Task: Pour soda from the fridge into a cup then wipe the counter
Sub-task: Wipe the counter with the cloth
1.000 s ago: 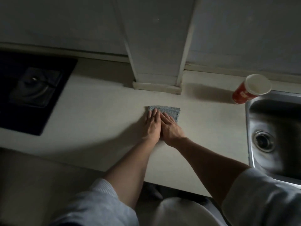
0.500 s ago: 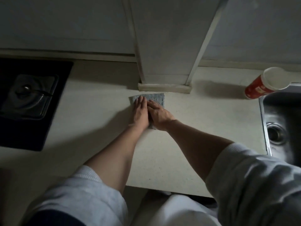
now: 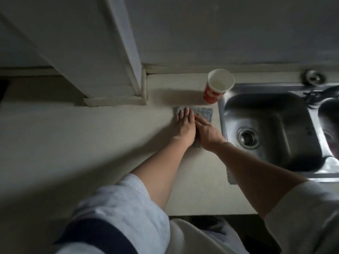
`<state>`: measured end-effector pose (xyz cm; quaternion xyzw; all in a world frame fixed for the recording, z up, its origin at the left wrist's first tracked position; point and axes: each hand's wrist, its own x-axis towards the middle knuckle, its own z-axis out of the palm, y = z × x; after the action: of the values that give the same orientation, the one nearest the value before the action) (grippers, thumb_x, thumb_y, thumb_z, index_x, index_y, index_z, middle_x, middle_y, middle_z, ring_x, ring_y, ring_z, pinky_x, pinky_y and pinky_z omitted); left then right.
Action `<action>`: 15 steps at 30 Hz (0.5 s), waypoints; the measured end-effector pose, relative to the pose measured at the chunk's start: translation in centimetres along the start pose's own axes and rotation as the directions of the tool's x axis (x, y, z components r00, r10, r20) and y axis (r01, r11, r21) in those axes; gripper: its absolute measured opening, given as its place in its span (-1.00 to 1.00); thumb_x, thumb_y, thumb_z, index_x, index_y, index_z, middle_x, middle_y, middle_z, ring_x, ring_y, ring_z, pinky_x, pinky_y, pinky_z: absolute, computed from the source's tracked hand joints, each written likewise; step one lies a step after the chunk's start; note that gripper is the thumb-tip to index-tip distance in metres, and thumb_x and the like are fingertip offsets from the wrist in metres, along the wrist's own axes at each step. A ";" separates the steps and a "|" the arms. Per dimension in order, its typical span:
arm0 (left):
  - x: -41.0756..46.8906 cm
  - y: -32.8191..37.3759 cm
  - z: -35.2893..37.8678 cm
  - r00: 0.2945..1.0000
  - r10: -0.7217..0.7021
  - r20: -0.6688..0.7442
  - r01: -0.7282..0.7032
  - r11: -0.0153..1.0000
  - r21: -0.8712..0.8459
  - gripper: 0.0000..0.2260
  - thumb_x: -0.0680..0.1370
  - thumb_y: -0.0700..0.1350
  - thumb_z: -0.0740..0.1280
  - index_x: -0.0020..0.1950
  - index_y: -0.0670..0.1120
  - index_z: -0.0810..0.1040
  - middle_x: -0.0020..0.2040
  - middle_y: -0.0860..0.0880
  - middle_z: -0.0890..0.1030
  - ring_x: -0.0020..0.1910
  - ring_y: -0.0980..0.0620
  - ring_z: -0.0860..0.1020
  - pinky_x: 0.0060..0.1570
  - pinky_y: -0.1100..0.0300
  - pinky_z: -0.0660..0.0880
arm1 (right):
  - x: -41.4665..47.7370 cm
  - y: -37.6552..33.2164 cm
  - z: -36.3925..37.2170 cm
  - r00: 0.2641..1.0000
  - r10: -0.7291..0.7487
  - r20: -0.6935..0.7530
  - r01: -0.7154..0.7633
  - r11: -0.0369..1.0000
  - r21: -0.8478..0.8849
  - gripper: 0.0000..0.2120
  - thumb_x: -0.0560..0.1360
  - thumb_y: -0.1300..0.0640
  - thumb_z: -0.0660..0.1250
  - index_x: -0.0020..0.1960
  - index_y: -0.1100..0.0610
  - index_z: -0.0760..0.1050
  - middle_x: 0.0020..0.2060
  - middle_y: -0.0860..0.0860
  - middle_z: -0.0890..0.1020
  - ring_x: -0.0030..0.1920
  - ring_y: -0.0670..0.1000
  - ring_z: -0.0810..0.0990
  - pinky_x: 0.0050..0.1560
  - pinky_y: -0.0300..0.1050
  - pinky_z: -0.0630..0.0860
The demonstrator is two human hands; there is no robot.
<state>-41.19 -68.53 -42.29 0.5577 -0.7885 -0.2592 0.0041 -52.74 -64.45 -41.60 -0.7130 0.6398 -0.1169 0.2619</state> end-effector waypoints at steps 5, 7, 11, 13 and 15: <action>-0.4 7.9 3.6 0.996 0.033 0.078 -0.041 0.993 0.108 -0.50 0.67 -0.23 -0.05 0.60 -0.22 -0.13 0.61 -0.21 -0.10 0.58 -0.23 -0.16 0.54 -0.10 -0.22 | -5.2 6.1 -2.7 0.998 0.061 -0.017 -0.060 0.997 0.046 -0.07 0.32 0.12 0.56 0.56 0.12 0.15 0.56 0.03 0.16 0.55 0.08 0.12 0.47 0.03 0.27; -0.9 8.8 4.0 0.995 0.048 0.083 -0.060 0.987 0.147 -0.50 0.68 -0.21 -0.05 0.61 -0.18 -0.12 0.62 -0.19 -0.11 0.59 -0.22 -0.16 0.54 -0.09 -0.23 | -6.3 6.7 -2.7 0.998 0.048 -0.039 -0.045 0.996 0.080 -0.07 0.31 0.12 0.55 0.56 0.13 0.16 0.56 0.03 0.16 0.54 0.10 0.14 0.44 0.01 0.32; -3.0 8.4 4.2 0.991 0.082 0.105 -0.101 0.978 0.184 -0.49 0.67 -0.24 -0.04 0.61 -0.16 -0.13 0.62 -0.16 -0.15 0.59 -0.18 -0.18 0.54 -0.02 -0.27 | -8.3 5.7 -0.7 0.995 0.070 -0.071 -0.061 0.990 0.125 -0.09 0.35 0.13 0.54 0.56 0.16 0.13 0.56 0.05 0.15 0.55 0.16 0.09 0.47 0.03 0.26; -4.7 7.7 4.2 0.992 0.085 0.098 -0.102 0.977 0.188 -0.48 0.67 -0.27 -0.04 0.61 -0.16 -0.15 0.62 -0.15 -0.17 0.59 -0.16 -0.20 0.53 0.00 -0.29 | -9.4 4.4 0.2 0.994 0.067 -0.088 -0.058 0.993 0.107 -0.15 0.41 0.13 0.49 0.57 0.16 0.12 0.56 0.07 0.15 0.55 0.17 0.05 0.52 0.02 0.13; -6.9 6.6 4.3 0.993 0.084 0.088 -0.099 0.977 0.187 -0.47 0.66 -0.30 -0.05 0.60 -0.16 -0.17 0.61 -0.14 -0.19 0.59 -0.15 -0.21 0.52 0.02 -0.30 | -10.4 2.9 1.3 0.993 0.042 -0.110 -0.034 0.997 0.068 -0.24 0.48 0.17 0.41 0.57 0.16 0.12 0.55 0.10 0.15 0.55 0.17 0.04 0.55 0.08 0.04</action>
<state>-45.64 -59.13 -41.35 0.5080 -0.8341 -0.2038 -0.0687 -56.17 -54.16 -42.51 -0.6841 0.6627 -0.1724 0.2513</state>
